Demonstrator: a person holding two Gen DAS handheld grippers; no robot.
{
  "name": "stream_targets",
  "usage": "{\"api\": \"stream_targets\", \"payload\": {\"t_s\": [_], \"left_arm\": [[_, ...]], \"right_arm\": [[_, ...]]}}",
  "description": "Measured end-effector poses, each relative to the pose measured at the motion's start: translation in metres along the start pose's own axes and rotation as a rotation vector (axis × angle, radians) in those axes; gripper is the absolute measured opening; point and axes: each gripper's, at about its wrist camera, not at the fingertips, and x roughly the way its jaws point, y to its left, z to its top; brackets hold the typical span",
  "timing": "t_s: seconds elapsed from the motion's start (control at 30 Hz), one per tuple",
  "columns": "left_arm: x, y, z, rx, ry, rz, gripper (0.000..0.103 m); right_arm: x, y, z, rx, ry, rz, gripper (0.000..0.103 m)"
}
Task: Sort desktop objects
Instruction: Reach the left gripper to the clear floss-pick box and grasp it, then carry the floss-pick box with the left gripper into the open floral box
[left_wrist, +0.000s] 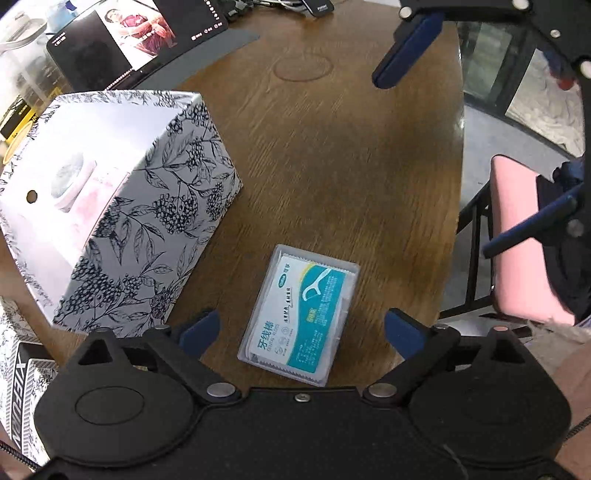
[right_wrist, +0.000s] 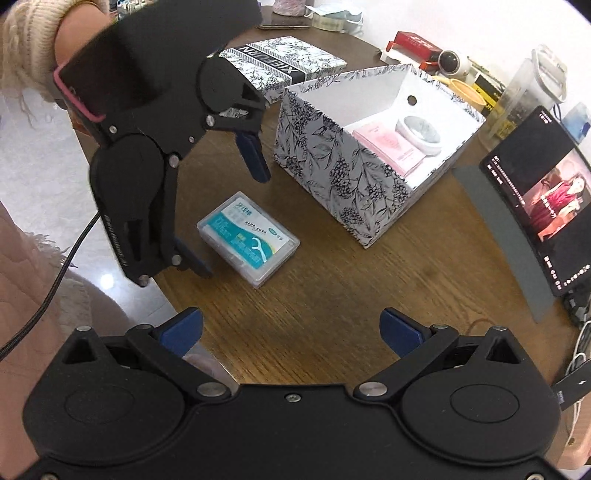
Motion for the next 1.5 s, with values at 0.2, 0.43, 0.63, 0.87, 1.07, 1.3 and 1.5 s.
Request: {"api": "stream_targets", "payload": {"t_s": [0.2, 0.43, 0.63, 0.87, 1.07, 1.3, 1.5], "left_arm": [[0.012, 0.003, -0.001, 0.000, 0.017, 0.010, 0.083], [0.017, 0.009, 0.000, -0.016, 0.015, 0.001, 0.078], [0.012, 0.012, -0.001, -0.020, -0.001, -0.025, 0.072], [0.011, 0.012, -0.001, -0.024, -0.003, -0.034, 0.061], [0.005, 0.009, -0.001, -0.024, -0.021, -0.011, 0.059], [-0.033, 0.011, 0.001, -0.012, -0.072, -0.003, 0.059], [-0.067, 0.009, 0.012, -0.031, -0.137, 0.003, 0.059]], "right_arm": [[0.007, -0.002, -0.003, 0.013, 0.003, 0.020, 0.103], [0.011, -0.005, -0.005, 0.015, 0.006, 0.030, 0.103], [0.013, -0.005, -0.004, 0.015, 0.006, 0.038, 0.103], [0.014, -0.005, -0.003, 0.008, 0.006, 0.040, 0.103], [0.012, -0.007, -0.002, 0.012, 0.006, 0.026, 0.103], [0.007, -0.009, 0.010, 0.015, 0.008, 0.016, 0.103], [0.000, -0.012, 0.032, 0.024, -0.008, 0.016, 0.103]]}}
